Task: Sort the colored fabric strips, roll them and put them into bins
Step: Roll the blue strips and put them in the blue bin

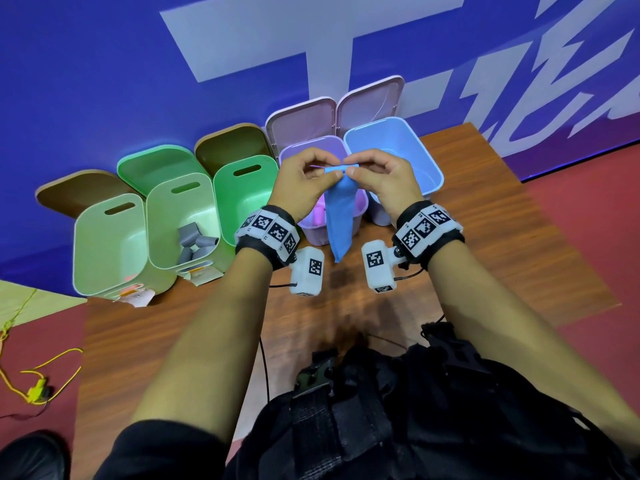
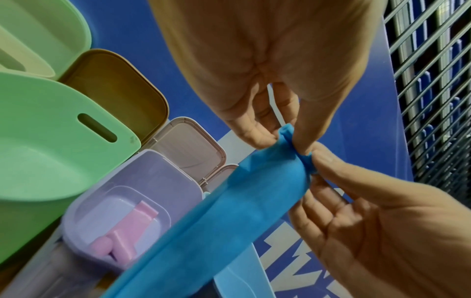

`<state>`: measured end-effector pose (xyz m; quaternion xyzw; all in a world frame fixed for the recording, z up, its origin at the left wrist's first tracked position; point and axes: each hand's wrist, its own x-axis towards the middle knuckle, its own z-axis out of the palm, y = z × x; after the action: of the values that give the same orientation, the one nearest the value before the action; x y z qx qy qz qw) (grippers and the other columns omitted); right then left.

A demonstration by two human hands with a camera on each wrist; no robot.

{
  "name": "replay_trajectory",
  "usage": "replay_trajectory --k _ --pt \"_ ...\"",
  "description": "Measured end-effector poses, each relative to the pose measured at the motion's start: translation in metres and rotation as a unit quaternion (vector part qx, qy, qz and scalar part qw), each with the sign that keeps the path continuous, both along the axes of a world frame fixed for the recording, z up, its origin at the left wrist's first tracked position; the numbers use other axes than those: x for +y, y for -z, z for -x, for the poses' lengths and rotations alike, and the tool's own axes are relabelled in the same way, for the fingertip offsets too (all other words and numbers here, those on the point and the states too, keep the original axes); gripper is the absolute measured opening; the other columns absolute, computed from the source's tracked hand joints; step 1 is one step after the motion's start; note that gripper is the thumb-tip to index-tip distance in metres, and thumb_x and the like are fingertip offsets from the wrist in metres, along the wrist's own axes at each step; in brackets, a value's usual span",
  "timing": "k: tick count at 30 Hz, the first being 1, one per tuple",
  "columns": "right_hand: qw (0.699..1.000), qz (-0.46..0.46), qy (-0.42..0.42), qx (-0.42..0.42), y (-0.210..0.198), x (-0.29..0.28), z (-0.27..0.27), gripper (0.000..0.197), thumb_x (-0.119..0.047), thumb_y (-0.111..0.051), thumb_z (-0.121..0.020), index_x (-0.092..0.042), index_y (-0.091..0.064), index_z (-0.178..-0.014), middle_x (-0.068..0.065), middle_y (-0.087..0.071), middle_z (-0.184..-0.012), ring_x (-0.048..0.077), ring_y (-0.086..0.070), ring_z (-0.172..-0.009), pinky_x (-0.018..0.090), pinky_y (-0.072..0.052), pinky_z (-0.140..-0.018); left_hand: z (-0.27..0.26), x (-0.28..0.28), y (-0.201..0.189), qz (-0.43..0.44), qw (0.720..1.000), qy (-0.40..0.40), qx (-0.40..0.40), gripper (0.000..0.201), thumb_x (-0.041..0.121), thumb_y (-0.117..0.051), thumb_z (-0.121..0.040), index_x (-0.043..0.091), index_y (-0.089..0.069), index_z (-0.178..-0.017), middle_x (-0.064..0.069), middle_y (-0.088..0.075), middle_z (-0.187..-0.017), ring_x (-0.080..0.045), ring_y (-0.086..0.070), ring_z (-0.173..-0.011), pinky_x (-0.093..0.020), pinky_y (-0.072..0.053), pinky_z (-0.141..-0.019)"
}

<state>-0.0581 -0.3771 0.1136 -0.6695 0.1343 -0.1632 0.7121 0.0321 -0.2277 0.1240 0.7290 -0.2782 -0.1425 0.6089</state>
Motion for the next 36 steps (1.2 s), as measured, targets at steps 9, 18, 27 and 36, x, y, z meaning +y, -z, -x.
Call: replay_trajectory --k 9,18,27,36 --pt "1.000 0.012 0.027 -0.003 -0.001 -0.002 -0.001 0.017 0.008 -0.067 -0.083 -0.001 -0.071 -0.097 0.014 -0.073 -0.099 0.015 -0.068 -0.089 0.022 -0.053 -0.081 -0.001 -0.002 0.005 -0.008 0.999 -0.009 0.032 0.007 0.003 -0.069 -0.089 0.007 -0.067 -0.094 -0.007 -0.068 -0.084 -0.015 -0.065 -0.080 -0.029 -0.056 -0.082" --pt "1.000 0.003 0.018 -0.002 0.006 -0.004 -0.012 0.012 -0.001 -0.068 -0.089 -0.004 -0.071 -0.099 0.011 -0.073 -0.093 0.017 -0.068 -0.088 0.025 -0.053 -0.086 -0.004 -0.002 0.001 -0.011 1.000 -0.012 0.013 0.018 -0.001 -0.073 -0.083 0.014 -0.066 -0.091 0.006 -0.067 -0.090 -0.010 -0.060 -0.082 -0.022 -0.053 -0.081" --pt "0.999 -0.054 0.003 0.001 0.011 -0.001 -0.017 0.015 -0.003 -0.069 -0.084 -0.008 -0.072 -0.098 0.022 -0.072 -0.105 0.040 -0.067 -0.104 0.045 -0.055 -0.097 -0.009 0.000 0.002 -0.011 1.000 -0.014 0.023 0.015 -0.001 -0.071 -0.085 0.011 -0.066 -0.092 0.000 -0.067 -0.085 -0.015 -0.063 -0.080 -0.031 -0.057 -0.082" --pt "0.998 -0.060 0.004 -0.001 0.014 0.001 -0.021 0.017 -0.005 -0.070 -0.081 -0.012 -0.074 -0.097 0.020 -0.073 -0.099 0.032 -0.069 -0.095 0.041 -0.056 -0.091 -0.010 0.000 0.005 -0.019 0.999 -0.020 0.037 0.012 0.008 -0.073 -0.085 0.012 -0.068 -0.095 0.002 -0.069 -0.094 -0.010 -0.064 -0.087 -0.035 -0.057 -0.087"
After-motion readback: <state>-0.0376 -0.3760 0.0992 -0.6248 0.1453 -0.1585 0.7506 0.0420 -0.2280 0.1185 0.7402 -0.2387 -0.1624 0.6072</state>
